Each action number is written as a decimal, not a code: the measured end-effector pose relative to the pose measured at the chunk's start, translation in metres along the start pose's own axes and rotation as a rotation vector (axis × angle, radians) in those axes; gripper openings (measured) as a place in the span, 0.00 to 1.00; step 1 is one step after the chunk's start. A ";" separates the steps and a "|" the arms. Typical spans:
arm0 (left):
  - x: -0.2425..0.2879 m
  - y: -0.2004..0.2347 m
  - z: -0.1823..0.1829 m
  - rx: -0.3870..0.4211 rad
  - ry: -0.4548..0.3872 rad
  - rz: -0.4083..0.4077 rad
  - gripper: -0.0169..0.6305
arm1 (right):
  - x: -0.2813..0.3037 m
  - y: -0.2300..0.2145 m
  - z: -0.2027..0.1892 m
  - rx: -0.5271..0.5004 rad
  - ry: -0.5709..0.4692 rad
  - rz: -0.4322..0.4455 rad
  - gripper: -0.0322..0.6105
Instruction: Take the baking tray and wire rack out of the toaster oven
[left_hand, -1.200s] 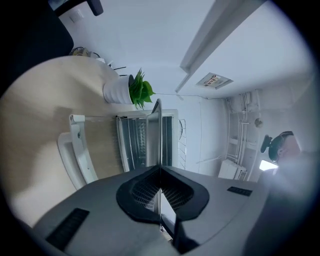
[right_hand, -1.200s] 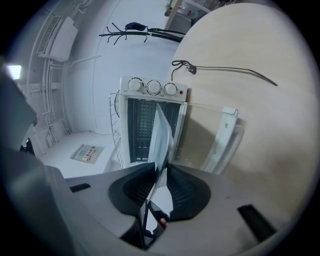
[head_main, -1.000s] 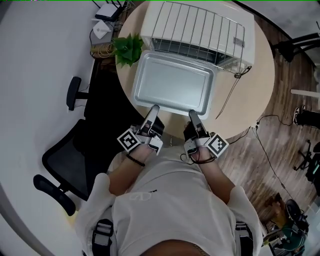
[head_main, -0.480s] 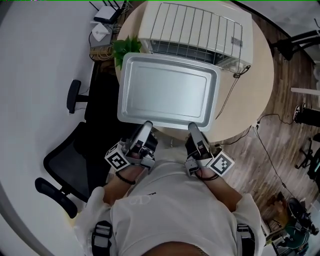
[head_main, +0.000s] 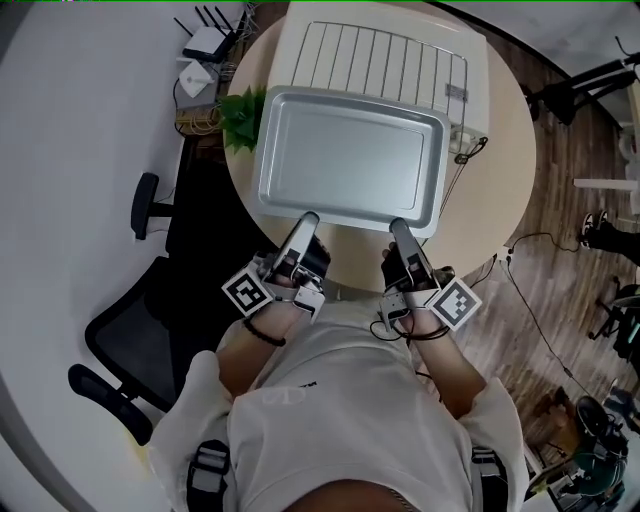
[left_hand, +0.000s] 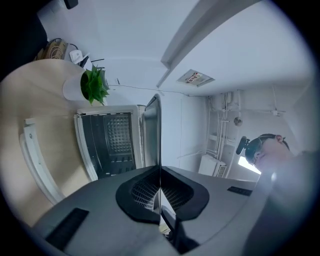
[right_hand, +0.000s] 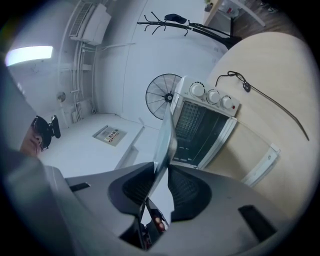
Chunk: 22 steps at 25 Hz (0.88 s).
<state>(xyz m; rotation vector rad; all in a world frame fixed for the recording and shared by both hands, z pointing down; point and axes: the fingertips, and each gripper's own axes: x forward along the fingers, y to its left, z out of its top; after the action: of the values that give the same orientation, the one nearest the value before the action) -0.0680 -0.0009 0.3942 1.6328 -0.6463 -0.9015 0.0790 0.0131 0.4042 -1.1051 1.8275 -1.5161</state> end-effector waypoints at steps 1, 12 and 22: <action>0.008 0.000 0.002 0.001 -0.006 -0.005 0.03 | 0.005 0.001 0.007 -0.003 -0.001 0.000 0.18; 0.086 0.016 0.023 0.038 -0.061 0.006 0.04 | 0.057 -0.011 0.076 -0.022 -0.048 -0.038 0.19; 0.144 0.032 0.036 0.047 -0.088 0.007 0.04 | 0.092 -0.019 0.124 -0.004 -0.118 -0.058 0.19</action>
<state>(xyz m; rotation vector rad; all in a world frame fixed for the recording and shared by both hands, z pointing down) -0.0155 -0.1435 0.3893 1.6387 -0.7390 -0.9633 0.1344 -0.1322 0.4024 -1.2326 1.7334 -1.4486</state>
